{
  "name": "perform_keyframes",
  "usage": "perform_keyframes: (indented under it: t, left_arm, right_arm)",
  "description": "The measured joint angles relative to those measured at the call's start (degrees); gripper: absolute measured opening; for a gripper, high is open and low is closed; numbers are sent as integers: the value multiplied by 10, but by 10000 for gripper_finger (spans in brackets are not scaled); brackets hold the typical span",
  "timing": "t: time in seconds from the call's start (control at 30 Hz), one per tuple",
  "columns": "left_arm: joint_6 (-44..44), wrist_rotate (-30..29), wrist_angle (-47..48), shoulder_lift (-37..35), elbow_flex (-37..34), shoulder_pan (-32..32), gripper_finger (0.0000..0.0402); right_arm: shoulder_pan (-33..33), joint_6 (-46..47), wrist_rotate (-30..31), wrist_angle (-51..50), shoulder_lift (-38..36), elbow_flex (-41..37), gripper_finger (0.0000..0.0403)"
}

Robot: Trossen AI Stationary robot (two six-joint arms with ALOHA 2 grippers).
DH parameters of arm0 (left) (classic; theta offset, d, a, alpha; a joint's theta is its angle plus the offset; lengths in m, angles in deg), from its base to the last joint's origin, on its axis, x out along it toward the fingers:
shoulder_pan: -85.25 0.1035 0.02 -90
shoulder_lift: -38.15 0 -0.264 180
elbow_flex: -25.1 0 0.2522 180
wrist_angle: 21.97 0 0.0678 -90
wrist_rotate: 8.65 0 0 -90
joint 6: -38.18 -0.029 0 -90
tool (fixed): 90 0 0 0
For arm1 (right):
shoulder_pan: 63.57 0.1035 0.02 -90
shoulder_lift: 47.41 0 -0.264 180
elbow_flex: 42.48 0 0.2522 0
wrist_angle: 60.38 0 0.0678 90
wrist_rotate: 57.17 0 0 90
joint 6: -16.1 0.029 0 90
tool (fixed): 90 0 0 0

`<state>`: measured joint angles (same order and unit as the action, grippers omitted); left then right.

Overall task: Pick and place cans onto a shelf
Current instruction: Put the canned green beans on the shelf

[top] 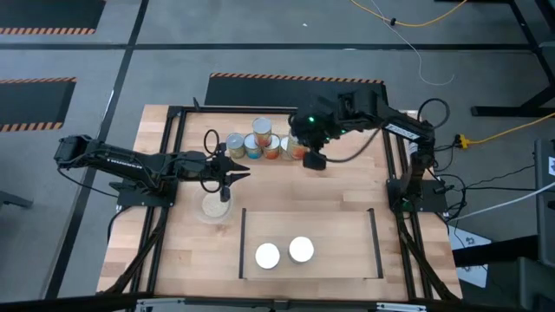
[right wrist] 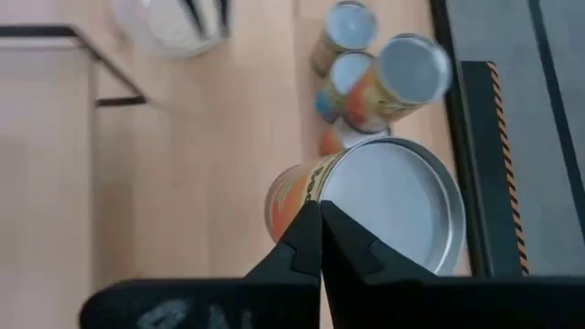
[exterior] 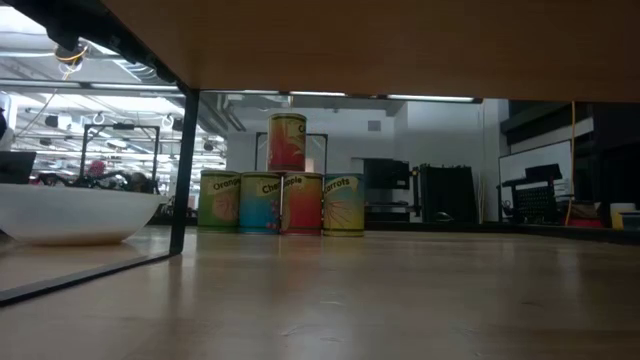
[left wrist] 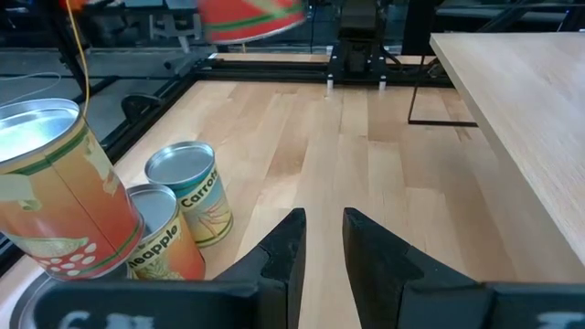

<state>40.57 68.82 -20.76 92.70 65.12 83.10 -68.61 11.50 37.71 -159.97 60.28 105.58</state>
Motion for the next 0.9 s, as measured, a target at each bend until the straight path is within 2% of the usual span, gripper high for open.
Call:
perform_keyframes:
  t: [0.23,0.57,0.9]
  left_arm:
    - [0,0,0,0,0,0,69]
    - [0,0,0,0,0,0,69]
    - [4,0,0,0,0,0,69]
  right_arm:
    - [68,47,0,-40,-28,0,0]
    - [204,131,2,-42,-42,0,0]
    - [325,227,66,-41,-42,-3,0]
